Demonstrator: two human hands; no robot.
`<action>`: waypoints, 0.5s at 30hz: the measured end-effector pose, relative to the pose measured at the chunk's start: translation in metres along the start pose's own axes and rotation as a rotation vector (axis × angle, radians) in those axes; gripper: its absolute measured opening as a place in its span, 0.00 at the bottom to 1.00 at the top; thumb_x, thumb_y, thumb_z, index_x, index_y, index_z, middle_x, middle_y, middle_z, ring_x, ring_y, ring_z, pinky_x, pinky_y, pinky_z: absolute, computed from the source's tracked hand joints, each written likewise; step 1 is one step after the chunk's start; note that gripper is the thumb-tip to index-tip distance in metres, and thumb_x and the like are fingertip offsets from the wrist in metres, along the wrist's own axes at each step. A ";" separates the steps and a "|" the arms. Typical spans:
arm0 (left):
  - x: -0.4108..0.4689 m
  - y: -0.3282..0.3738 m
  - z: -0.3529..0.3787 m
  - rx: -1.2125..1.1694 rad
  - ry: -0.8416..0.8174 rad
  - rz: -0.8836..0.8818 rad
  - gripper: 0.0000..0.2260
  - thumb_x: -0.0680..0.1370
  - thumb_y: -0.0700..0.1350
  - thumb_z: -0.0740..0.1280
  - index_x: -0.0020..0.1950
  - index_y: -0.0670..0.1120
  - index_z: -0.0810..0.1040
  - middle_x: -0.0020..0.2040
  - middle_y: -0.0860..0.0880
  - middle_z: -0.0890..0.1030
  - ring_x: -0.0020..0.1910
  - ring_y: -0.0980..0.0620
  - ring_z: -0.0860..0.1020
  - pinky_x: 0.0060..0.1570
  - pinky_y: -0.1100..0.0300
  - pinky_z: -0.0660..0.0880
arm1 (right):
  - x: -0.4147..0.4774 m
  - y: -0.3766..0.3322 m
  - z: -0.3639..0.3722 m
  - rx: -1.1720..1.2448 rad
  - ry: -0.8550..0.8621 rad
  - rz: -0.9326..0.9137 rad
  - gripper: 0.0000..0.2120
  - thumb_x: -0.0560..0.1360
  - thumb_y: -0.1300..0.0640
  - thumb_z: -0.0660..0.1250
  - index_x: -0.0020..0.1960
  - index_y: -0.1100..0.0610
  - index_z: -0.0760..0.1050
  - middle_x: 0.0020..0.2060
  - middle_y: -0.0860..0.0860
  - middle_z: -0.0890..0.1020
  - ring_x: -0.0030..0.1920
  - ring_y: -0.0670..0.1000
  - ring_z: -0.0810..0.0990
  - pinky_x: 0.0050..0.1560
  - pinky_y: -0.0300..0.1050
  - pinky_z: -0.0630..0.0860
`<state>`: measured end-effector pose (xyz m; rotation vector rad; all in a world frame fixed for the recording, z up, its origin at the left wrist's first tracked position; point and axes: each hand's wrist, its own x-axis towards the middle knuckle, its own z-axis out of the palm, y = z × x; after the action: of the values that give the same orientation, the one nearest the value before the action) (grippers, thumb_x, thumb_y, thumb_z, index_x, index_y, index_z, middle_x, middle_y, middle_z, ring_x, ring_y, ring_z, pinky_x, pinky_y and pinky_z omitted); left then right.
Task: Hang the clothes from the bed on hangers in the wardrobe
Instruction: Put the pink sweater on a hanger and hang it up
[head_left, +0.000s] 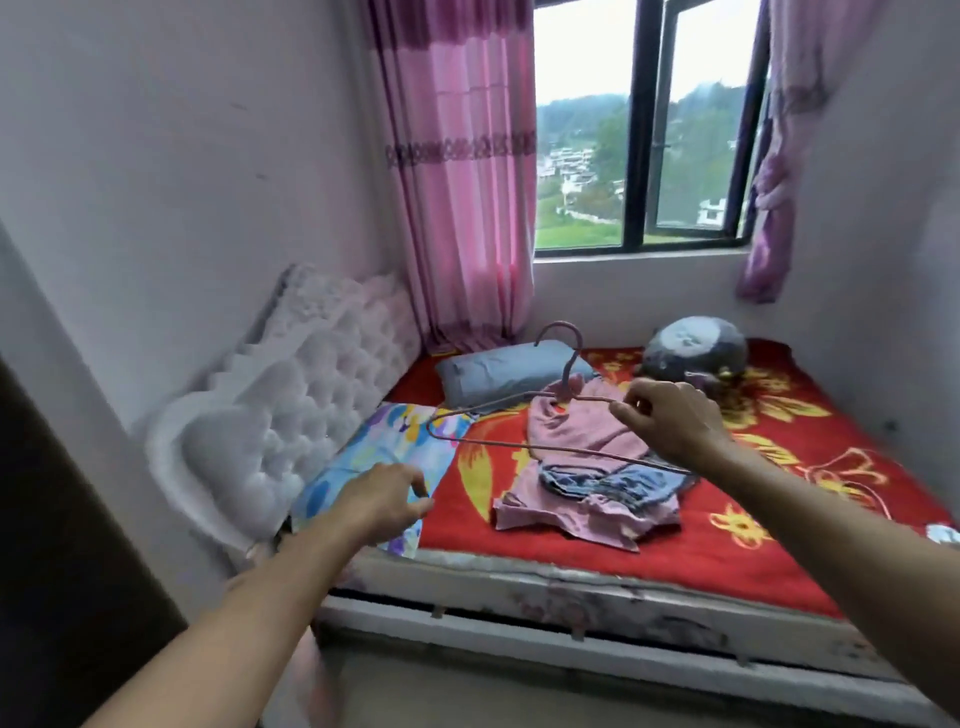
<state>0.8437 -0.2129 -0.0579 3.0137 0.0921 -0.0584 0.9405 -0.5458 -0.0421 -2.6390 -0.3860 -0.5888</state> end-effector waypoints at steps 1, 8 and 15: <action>0.017 0.011 0.008 0.000 -0.014 0.027 0.10 0.76 0.56 0.65 0.53 0.53 0.80 0.54 0.50 0.82 0.54 0.50 0.78 0.48 0.58 0.72 | 0.000 0.021 0.002 -0.013 0.000 0.040 0.14 0.74 0.40 0.65 0.45 0.51 0.79 0.46 0.54 0.84 0.48 0.59 0.81 0.39 0.45 0.66; 0.154 0.076 0.060 -0.046 -0.106 0.184 0.10 0.76 0.56 0.66 0.50 0.52 0.80 0.53 0.50 0.82 0.52 0.50 0.78 0.47 0.58 0.73 | 0.022 0.143 0.030 0.007 -0.043 0.346 0.11 0.75 0.42 0.65 0.48 0.47 0.80 0.47 0.52 0.84 0.47 0.57 0.81 0.38 0.45 0.68; 0.300 0.112 0.097 -0.048 -0.233 0.299 0.08 0.75 0.54 0.66 0.48 0.52 0.80 0.51 0.48 0.82 0.51 0.47 0.79 0.43 0.58 0.72 | 0.081 0.227 0.076 0.060 -0.077 0.608 0.11 0.77 0.47 0.65 0.38 0.49 0.78 0.36 0.48 0.83 0.41 0.54 0.81 0.39 0.47 0.74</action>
<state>1.1467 -0.3182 -0.1529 2.9101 -0.3720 -0.3692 1.1163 -0.6971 -0.1417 -2.5330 0.3678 -0.2691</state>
